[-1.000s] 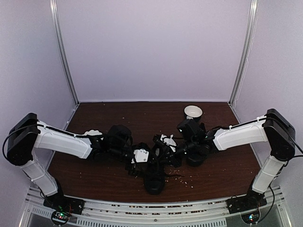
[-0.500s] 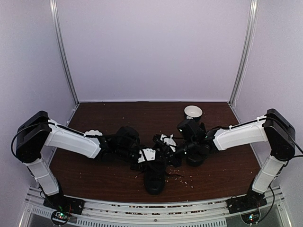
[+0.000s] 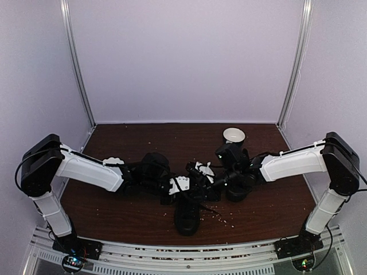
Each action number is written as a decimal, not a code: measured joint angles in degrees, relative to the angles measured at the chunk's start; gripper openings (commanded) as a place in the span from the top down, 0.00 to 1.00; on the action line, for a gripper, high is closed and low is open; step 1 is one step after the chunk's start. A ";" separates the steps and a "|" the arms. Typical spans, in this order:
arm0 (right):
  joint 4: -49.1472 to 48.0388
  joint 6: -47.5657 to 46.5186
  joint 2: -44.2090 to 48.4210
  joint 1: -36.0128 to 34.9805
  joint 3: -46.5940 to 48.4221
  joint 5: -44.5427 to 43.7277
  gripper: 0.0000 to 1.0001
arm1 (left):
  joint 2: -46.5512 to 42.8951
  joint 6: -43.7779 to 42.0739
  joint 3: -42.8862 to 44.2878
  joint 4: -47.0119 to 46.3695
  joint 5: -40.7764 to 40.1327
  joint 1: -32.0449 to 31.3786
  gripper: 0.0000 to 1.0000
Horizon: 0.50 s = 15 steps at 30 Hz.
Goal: Tie the shoes
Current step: Tie the loops with the shoelace on the shoe.
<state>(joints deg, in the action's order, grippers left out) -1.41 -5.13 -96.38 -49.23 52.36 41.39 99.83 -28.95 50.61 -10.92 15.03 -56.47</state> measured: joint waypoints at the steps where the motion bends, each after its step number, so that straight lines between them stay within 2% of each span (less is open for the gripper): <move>1: 0.33 -0.26 0.37 0.13 0.00 0.31 0.72 | 0.07 0.13 0.00 -0.09 -0.11 0.00 1.00; 4: 0.76 0.09 1.95 0.81 -0.02 1.77 0.69 | 0.24 0.31 0.00 -0.22 -0.81 0.00 1.00; 10: -2.03 3.74 3.10 5.81 -0.22 4.33 0.81 | 0.24 0.46 0.00 -1.09 -2.16 0.00 1.00; 15: -2.45 6.14 -2.58 6.47 1.90 4.35 0.85 | 0.24 0.79 0.00 -1.31 -2.47 -0.02 1.00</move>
<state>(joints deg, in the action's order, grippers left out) -3.86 1.02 -98.96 -42.76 54.26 45.74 100.07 -28.16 50.61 -12.23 12.56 -56.49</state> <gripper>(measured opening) 0.160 0.007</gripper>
